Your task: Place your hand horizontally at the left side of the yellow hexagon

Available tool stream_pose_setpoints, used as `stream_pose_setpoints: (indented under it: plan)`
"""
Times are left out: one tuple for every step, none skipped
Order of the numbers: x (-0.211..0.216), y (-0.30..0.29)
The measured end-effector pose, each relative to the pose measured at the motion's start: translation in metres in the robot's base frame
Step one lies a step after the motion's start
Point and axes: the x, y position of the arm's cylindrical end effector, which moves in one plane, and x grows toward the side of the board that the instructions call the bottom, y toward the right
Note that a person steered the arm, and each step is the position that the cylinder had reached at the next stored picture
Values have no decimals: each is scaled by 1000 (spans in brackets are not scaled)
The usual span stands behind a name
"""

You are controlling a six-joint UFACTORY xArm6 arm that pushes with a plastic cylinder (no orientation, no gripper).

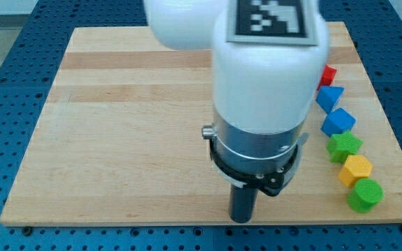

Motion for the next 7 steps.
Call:
stream_pose_setpoints:
  plan:
    - [0,5]
    - [1,5]
    - [1,5]
    - [-1,5]
    - [-10,5]
    - [-69,5]
    - [-131,5]
